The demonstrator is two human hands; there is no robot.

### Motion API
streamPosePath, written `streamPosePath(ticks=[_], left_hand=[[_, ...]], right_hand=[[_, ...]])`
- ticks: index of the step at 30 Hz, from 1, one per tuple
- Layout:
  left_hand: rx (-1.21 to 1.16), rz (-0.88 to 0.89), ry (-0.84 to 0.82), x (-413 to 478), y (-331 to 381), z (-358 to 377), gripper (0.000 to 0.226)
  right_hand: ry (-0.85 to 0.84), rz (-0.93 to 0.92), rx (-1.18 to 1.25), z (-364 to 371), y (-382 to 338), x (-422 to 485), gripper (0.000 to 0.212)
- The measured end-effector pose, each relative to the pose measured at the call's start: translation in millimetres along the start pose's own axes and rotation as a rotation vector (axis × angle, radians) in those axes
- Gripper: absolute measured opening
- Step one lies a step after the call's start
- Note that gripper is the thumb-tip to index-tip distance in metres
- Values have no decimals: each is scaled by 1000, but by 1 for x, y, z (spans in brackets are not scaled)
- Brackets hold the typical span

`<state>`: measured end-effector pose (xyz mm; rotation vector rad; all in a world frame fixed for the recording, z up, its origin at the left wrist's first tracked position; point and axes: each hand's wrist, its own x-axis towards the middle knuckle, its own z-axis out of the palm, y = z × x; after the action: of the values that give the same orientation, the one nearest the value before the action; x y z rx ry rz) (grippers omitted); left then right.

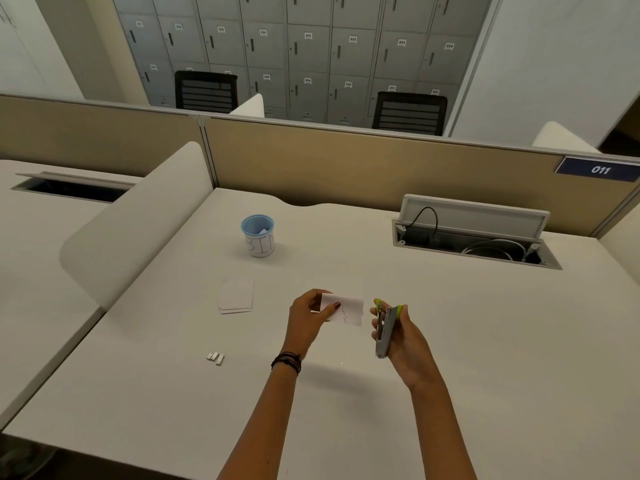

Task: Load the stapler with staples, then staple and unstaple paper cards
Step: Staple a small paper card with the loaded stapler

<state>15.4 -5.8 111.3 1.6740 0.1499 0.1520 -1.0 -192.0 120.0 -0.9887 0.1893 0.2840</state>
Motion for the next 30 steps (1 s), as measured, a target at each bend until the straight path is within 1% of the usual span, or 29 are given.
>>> streamPosePath(ticks=[2, 5, 6, 8, 11, 16, 21, 25, 30], left_hand=[[20, -4, -5, 0, 1, 0, 15], [76, 26, -21, 1, 1, -1, 11], [104, 47, -30, 2, 1, -1, 9], [151, 90, -50, 3, 2, 0, 5], [215, 149, -77, 5, 5, 3, 6], [332, 275, -115, 9, 10, 4, 9], [365, 322, -104, 13, 11, 3, 10], [363, 346, -104, 15, 11, 4, 11], [369, 382, -118, 17, 12, 5, 14]], right_hand=[[35, -112, -134, 2, -1, -1, 36], [109, -290, -424, 4, -5, -1, 17], [125, -332, -495, 3, -6, 0, 17], [127, -397, -616, 1, -8, 1, 26], [105, -491, -791, 2, -8, 2, 37], [56, -655, -998, 7, -9, 5, 42], [52, -765, -1234, 4, -9, 11, 48], [40, -820, -1340, 5, -7, 13, 51], [47, -849, -1398, 5, -5, 16, 53]])
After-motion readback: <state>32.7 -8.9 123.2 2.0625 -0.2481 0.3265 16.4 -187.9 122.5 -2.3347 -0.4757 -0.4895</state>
